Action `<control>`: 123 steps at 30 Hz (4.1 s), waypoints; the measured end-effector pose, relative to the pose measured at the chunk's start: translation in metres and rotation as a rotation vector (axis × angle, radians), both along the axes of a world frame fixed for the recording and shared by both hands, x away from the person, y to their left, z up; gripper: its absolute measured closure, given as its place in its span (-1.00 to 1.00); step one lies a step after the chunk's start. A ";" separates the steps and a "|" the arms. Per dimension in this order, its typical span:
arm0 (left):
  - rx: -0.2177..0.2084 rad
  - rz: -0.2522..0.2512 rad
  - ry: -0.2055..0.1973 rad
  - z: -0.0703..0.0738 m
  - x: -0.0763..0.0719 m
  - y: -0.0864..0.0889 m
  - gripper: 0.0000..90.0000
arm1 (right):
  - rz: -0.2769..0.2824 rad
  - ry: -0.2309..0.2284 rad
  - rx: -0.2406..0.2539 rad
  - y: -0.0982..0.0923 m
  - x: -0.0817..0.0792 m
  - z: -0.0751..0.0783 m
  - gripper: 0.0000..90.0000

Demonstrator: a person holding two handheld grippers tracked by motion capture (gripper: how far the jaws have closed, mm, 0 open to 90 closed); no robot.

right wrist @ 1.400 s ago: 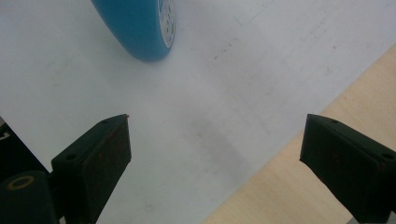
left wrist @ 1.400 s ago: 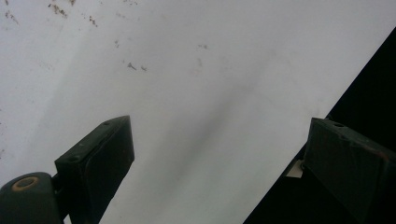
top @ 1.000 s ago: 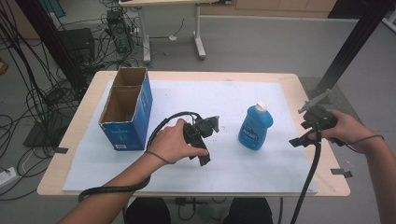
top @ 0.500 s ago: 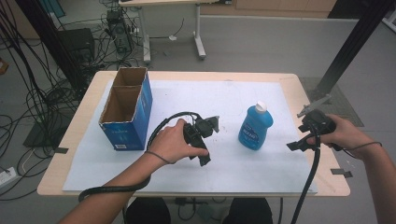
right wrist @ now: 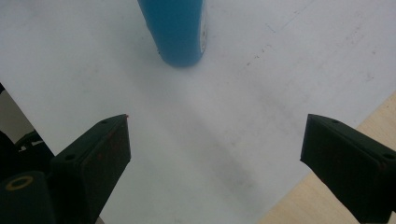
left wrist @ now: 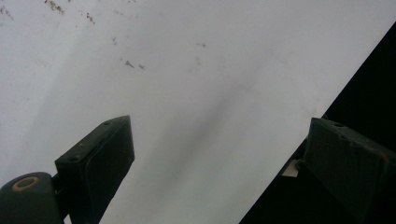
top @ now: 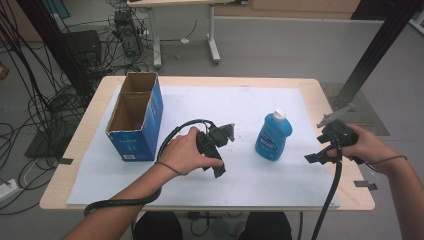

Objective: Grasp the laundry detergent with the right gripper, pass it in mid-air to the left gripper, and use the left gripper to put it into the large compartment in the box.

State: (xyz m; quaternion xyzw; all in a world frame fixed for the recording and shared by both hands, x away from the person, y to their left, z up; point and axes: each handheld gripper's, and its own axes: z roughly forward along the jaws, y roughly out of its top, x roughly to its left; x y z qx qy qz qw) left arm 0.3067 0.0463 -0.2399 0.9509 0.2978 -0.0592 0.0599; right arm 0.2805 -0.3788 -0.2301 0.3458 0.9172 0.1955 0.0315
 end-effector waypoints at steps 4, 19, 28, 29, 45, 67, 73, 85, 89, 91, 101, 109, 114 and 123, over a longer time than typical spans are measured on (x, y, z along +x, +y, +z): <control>0.002 0.003 0.002 0.000 0.000 0.000 -0.81 | -0.001 0.003 0.002 0.000 0.000 -0.003 -0.82; -0.002 0.006 0.012 -0.001 0.003 0.001 -0.81 | -0.005 -0.015 0.038 -0.005 -0.009 -0.015 -0.82; -0.009 0.010 0.013 -0.001 0.002 0.003 -0.81 | -0.020 -0.026 0.056 -0.008 -0.015 -0.024 -0.82; -0.009 0.010 0.013 -0.001 0.002 0.003 -0.81 | -0.023 -0.026 0.056 -0.008 -0.016 -0.024 -0.82; -0.023 0.011 0.009 -0.003 0.003 0.006 -0.81 | -0.054 -0.071 0.116 -0.018 -0.032 -0.038 -0.83; -0.034 0.006 0.014 0.002 0.003 0.006 -0.81 | -0.078 -0.130 0.191 -0.024 -0.046 -0.065 -0.89; -0.031 0.010 0.017 0.001 0.004 0.008 -0.81 | -0.090 -0.146 0.220 -0.027 -0.049 -0.073 -0.89; -0.034 0.012 0.021 0.001 0.006 0.010 -0.81 | -0.103 -0.176 0.254 -0.029 -0.053 -0.085 -0.88; -0.035 0.019 0.023 0.001 0.006 0.011 -0.81 | -0.111 -0.186 0.271 -0.029 -0.056 -0.090 -0.89; -0.035 0.017 0.023 0.001 0.007 0.011 -0.81 | -0.112 -0.193 0.279 -0.029 -0.057 -0.093 -0.90; -0.042 0.022 0.023 0.002 0.006 0.011 -0.80 | -0.122 -0.210 0.310 -0.030 -0.062 -0.101 -0.91; -0.042 0.024 0.017 0.005 0.005 0.010 -0.81 | -0.115 -0.222 0.316 -0.027 -0.063 -0.105 -0.89; -0.042 0.019 0.017 0.005 0.005 0.010 -0.80 | -0.110 -0.227 0.320 -0.026 -0.064 -0.108 -0.87; -0.041 0.022 0.022 0.004 0.004 0.009 -0.80 | -0.109 -0.242 0.324 -0.024 -0.066 -0.113 -0.86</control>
